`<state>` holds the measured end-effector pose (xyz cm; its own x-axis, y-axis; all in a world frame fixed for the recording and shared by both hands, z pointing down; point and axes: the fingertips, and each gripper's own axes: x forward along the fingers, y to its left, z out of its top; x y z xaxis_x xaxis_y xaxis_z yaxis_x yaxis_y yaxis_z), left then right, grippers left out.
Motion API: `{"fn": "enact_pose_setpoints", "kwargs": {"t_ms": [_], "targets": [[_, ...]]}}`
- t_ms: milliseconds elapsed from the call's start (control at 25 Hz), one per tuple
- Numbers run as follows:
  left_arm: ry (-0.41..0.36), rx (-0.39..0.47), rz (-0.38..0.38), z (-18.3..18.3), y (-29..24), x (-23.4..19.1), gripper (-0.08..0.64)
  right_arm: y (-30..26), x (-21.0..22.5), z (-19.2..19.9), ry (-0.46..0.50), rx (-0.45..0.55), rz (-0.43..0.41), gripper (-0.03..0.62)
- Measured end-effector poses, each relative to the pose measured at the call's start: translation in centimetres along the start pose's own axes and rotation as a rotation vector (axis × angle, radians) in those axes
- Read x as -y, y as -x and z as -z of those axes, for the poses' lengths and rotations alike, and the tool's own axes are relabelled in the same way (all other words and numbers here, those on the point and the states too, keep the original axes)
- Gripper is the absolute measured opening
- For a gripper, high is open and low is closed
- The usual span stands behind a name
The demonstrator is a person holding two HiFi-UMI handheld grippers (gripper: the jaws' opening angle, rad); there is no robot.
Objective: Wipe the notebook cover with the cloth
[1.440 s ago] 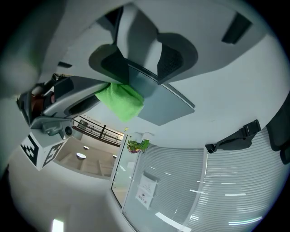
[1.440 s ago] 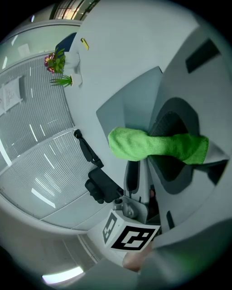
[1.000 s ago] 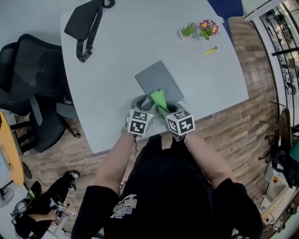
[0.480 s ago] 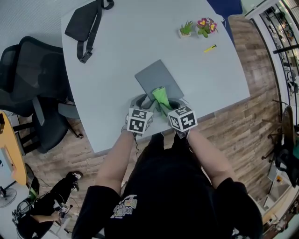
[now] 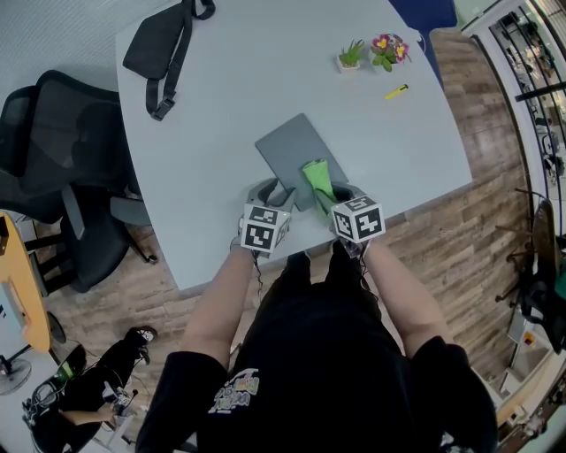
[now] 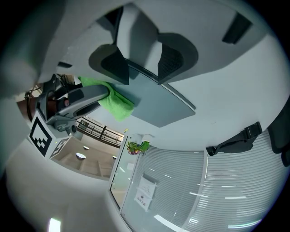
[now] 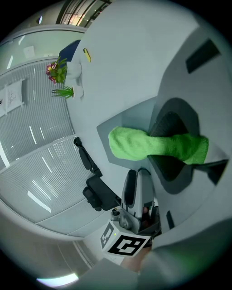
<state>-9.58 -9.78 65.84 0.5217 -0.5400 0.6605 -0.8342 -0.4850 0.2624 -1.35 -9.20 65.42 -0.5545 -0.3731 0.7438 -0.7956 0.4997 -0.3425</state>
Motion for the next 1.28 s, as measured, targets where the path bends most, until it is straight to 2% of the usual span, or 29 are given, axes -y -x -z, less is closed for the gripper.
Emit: {"fn": "enact_pose_setpoints", "kwargs": {"t_ms": [920,1160,1280], "targets": [[0.006,-0.008,0.009,0.1,-0.2,0.0,0.19,1.9,4.7,-0.2,-0.062,0.027,0.108,0.11],[0.003,-0.007,0.008,0.1,-0.1,0.0,0.19,2.8,6.0,-0.5,-0.068,0.026,0.196,0.11],[0.004,-0.009,0.01,0.2,-0.2,0.0,0.19,3.0,5.3,-1.5,-0.039,0.06,0.165,0.11]]}}
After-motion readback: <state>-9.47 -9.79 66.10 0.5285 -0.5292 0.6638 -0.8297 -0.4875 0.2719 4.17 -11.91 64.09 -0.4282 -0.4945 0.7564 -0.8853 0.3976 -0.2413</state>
